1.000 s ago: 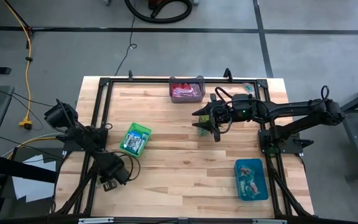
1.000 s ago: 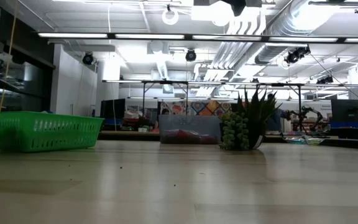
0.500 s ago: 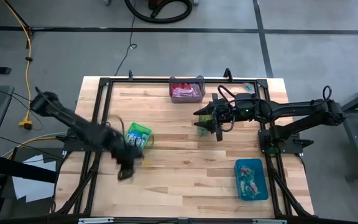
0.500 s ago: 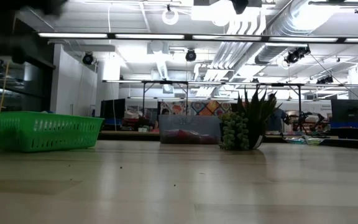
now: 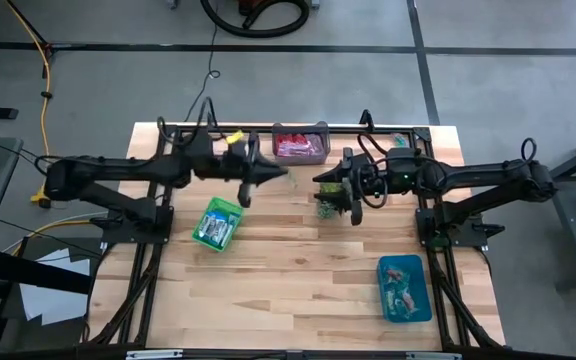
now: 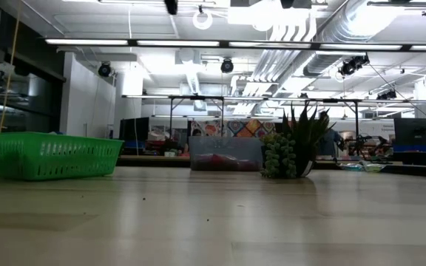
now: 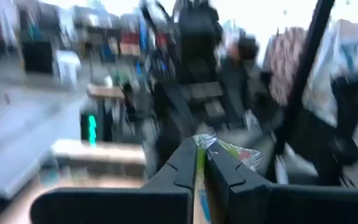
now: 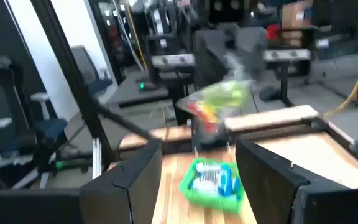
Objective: Sort candy
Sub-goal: Put the transparent candy into the blue bin
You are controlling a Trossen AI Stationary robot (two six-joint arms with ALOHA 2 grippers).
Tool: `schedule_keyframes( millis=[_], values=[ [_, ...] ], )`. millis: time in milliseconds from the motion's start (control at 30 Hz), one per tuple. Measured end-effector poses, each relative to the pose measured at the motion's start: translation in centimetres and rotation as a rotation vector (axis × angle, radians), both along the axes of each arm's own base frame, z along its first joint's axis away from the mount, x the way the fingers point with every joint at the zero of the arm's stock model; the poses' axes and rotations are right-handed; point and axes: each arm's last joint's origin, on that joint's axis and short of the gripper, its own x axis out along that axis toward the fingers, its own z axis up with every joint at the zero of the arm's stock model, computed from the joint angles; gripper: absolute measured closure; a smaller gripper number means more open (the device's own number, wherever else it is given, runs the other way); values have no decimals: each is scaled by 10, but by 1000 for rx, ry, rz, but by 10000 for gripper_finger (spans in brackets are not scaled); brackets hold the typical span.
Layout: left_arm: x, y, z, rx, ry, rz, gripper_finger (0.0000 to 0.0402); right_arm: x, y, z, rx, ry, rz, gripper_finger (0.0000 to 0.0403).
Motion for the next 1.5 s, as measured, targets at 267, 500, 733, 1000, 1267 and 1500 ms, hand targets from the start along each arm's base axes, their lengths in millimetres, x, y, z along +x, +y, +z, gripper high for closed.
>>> schedule_keyframes(
  millis=[267, 500, 733, 1000, 1267, 1500],
  values=[
    [21, 6, -10, 7, -70, -11, 401, 21, 0, -4, -5, -79, -52, 204],
    [31, -4, -20, 2, -43, 7, 401, 33, -1, -16, -31, -40, -78, 204],
    [32, -6, -19, 47, -51, 80, 401, 33, 1, -17, -22, -36, -59, 204],
    [31, -5, -18, 140, -69, 119, 401, 34, 0, -18, 21, -29, -89, 204],
    [30, -5, -13, 232, -117, 173, 401, 34, -5, -18, 147, -27, -139, 204],
    [30, -5, -13, 220, -117, 171, 398, 34, -8, -18, 219, -33, -153, 230]
  ],
)
